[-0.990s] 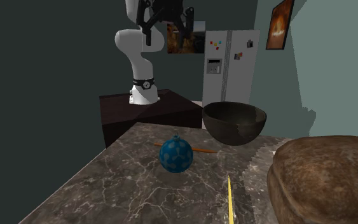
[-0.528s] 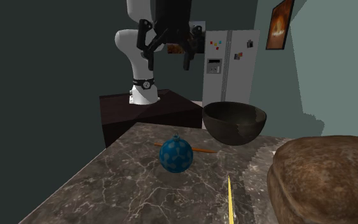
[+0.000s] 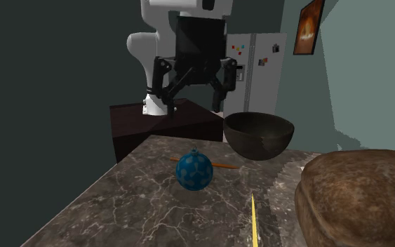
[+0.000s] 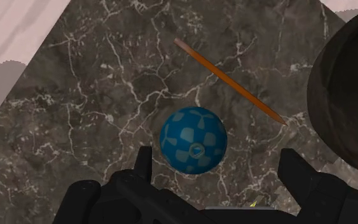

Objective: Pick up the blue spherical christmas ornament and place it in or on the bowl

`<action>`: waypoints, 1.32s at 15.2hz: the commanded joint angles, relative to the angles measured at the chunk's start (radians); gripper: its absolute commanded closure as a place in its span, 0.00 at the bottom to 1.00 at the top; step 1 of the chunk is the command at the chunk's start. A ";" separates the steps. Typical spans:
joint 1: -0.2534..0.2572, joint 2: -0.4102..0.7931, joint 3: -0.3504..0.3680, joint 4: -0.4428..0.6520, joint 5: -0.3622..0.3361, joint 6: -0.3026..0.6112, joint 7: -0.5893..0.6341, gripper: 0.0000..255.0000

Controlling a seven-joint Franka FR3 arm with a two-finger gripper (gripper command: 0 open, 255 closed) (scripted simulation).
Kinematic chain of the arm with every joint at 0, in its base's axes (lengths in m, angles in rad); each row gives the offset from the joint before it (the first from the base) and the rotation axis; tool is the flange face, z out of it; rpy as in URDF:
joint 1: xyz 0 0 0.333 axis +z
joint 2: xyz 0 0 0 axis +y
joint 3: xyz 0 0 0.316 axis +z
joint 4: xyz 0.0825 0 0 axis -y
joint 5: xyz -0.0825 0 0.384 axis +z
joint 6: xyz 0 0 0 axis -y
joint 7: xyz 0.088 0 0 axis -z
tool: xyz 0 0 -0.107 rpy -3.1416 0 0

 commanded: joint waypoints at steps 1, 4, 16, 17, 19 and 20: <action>-0.008 0.099 0.000 0.120 0.011 -0.029 -0.003 0.00; -0.013 0.160 0.001 0.182 0.017 -0.034 -0.004 0.00; -0.013 0.176 0.001 0.117 0.017 0.046 -0.004 0.00; -0.013 0.176 0.001 0.117 0.017 0.046 -0.004 0.00; -0.013 0.176 0.001 0.117 0.017 0.046 -0.004 1.00; -0.013 0.176 0.001 0.117 0.017 0.046 -0.004 1.00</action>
